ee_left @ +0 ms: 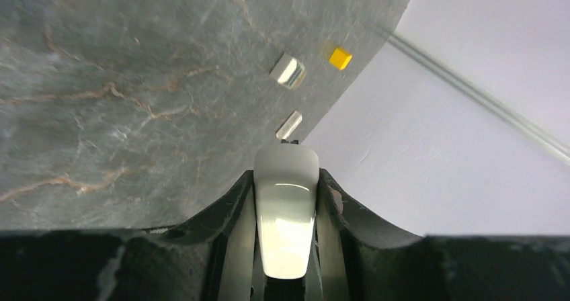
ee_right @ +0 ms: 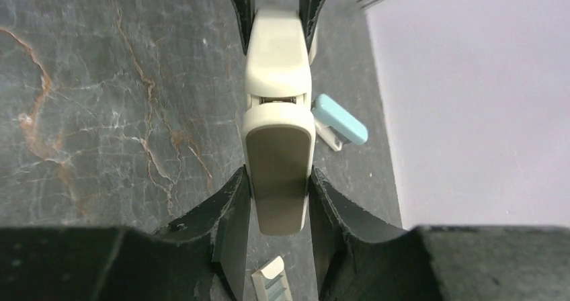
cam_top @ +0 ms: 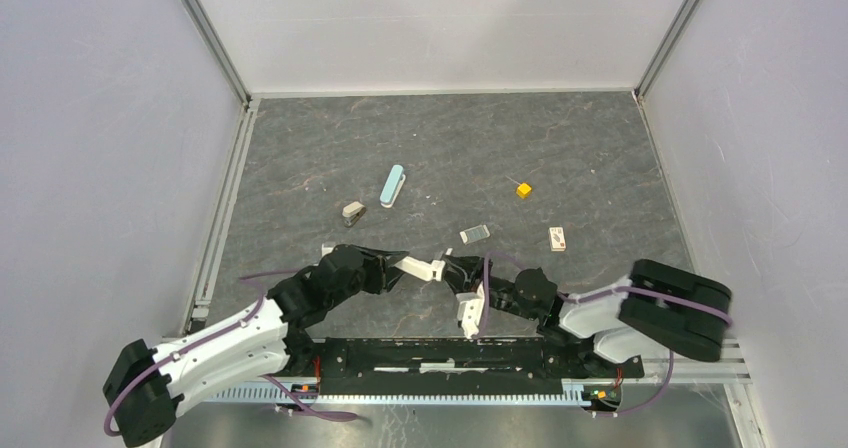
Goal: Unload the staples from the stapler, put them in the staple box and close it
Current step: Unload the staple at the center of the board.
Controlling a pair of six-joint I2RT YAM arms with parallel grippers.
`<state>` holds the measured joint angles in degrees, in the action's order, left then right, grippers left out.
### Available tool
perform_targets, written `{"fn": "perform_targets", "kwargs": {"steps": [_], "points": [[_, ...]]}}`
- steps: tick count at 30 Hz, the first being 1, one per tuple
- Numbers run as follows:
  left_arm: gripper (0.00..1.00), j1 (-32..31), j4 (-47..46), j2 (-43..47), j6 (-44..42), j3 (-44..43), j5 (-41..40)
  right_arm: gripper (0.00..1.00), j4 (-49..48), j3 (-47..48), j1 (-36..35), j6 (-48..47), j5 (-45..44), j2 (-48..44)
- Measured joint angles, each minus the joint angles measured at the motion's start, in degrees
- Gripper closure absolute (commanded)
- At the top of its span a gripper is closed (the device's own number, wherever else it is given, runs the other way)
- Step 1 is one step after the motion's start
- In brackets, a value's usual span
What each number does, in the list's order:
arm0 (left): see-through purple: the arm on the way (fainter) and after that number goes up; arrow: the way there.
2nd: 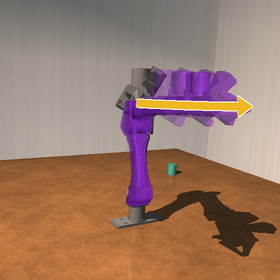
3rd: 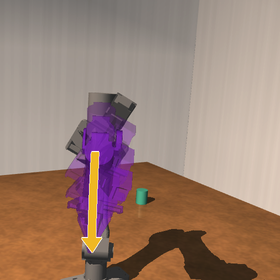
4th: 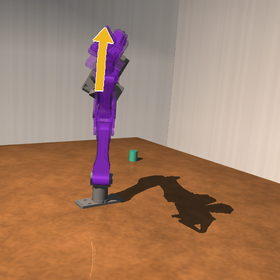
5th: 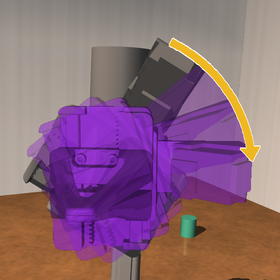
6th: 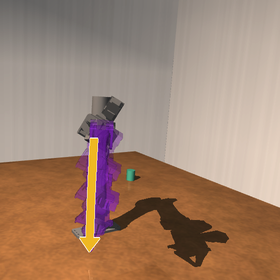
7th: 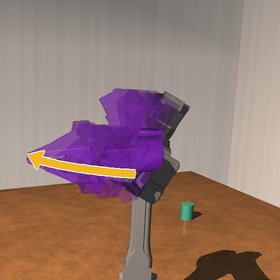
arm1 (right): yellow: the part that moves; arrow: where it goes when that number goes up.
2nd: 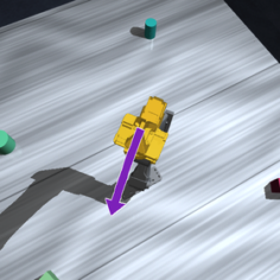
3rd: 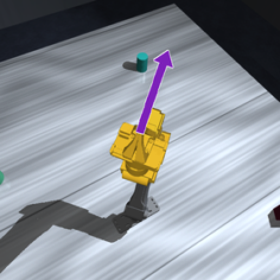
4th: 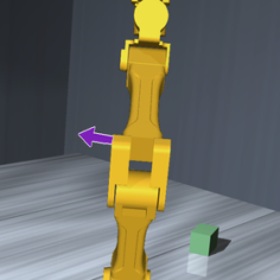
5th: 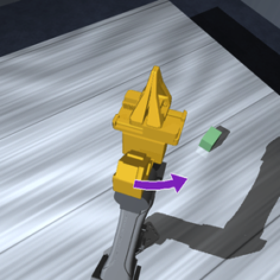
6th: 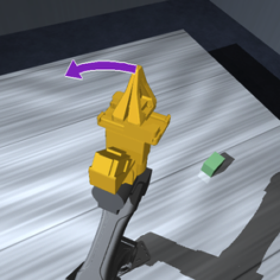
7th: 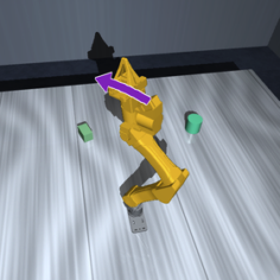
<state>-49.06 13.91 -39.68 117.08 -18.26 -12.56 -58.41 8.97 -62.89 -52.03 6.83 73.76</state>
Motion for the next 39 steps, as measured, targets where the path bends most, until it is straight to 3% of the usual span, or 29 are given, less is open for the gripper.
{"fn": "perform_targets", "kwargs": {"steps": [6, 12, 20, 28, 31, 36, 39], "points": [[0.98, 0.07, 2.05, 0.85, 1.42, 3.1, -6.45, 1.0, 37.44, 18.16, 0.0, -3.56, -0.07, 1.07], [0.98, -0.07, 2.51, -6.38, 1.42, 5.01, -9.7, 1.0, 57.68, 30.64, -0.04, -3.32, 0.87, 12.61], [0.98, -0.31, 2.27, -5.62, 1.36, 5.33, -12.22, 1.0, 60.67, 32.37, -0.07, -0.22, 0.26, 12.96], [0.98, -0.13, 3.96, -1.49, 0.87, 3.78, -13.97, 1.0, 65.51, 28.55, -0.07, 3.19, -1.81, 4.81], [0.98, 0.17, 0.37, -2.47, -2.49, 1.07, -14.05, 0.99, 64.28, 24.87, -0.09, 3.21, -4.63, 0.07], [0.98, 0.17, -5.44, -8.9, -9.88, -6.25, -10.29, 0.88, 63.32, 23.34, 0.15, 3.23, -6.21, -4.92], [0.98, 0.17, -6.38, -11.17, -15.17, -10.73, -8.24, 0.78, 64.5, 23.43, 2.73, 3.48, -1.18, -8.39]]}}
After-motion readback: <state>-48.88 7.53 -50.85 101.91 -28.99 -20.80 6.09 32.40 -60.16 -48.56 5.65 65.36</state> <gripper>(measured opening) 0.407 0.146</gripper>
